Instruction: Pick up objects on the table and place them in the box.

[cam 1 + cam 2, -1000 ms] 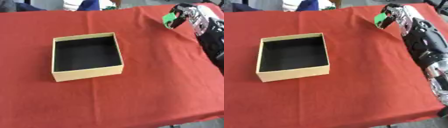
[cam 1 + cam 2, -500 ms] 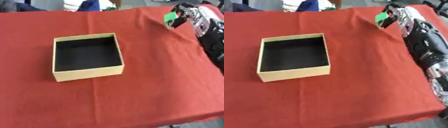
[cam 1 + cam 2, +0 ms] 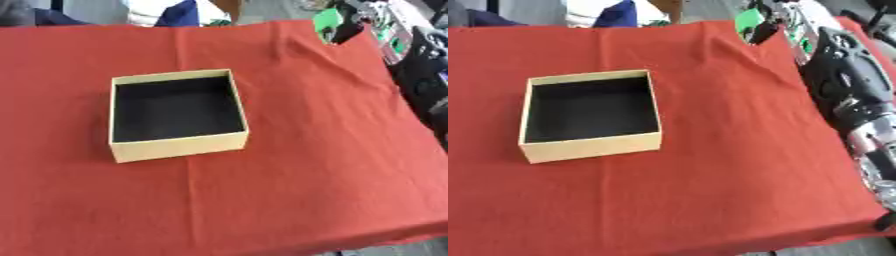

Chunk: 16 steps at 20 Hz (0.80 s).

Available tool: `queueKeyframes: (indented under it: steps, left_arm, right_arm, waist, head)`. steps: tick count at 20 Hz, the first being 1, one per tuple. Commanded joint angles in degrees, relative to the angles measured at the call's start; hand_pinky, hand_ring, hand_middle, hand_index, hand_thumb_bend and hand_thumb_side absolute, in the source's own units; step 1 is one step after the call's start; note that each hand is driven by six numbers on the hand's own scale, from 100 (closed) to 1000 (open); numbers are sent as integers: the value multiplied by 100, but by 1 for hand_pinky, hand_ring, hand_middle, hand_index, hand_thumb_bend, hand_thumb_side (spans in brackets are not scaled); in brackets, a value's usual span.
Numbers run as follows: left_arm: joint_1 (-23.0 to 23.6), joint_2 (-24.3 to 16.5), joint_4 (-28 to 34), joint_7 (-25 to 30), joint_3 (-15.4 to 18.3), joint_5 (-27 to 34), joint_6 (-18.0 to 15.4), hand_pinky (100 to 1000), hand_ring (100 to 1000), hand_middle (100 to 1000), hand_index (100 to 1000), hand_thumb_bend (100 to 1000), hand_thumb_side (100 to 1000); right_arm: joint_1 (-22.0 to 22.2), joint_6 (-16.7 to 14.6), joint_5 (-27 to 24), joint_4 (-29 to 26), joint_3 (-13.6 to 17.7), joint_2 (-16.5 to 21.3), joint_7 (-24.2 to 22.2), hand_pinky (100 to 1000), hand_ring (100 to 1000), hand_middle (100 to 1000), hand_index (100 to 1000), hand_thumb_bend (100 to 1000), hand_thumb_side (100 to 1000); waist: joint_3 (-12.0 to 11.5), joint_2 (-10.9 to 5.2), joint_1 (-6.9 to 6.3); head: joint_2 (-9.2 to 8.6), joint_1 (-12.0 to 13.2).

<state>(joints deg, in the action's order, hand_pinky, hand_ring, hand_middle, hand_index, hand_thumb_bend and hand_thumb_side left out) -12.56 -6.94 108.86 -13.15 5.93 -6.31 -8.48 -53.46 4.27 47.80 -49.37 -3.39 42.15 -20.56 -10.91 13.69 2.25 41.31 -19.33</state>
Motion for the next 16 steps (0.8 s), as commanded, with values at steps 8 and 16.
queueKeyframes:
  steps: [8,16]
  left_arm:
    - [-11,-63,83,-12,23,-30,-2,638,828,632,700,100,110]
    - [17,-66,66,-33,33,-39,5,637,829,631,699,100,110]
  right_arm:
    - [-98,-672,-484,-1714,-843,-142,-744,698,648,406,610,100,123]
    - [16,-868,-1117,-3163,-1475,-236,-1410,699,648,408,611,100,129]
  waist:
    - [2,-202,-17]
    - [-5,-246,0]
  head:
    - [34,-149]
    - [46,-199]
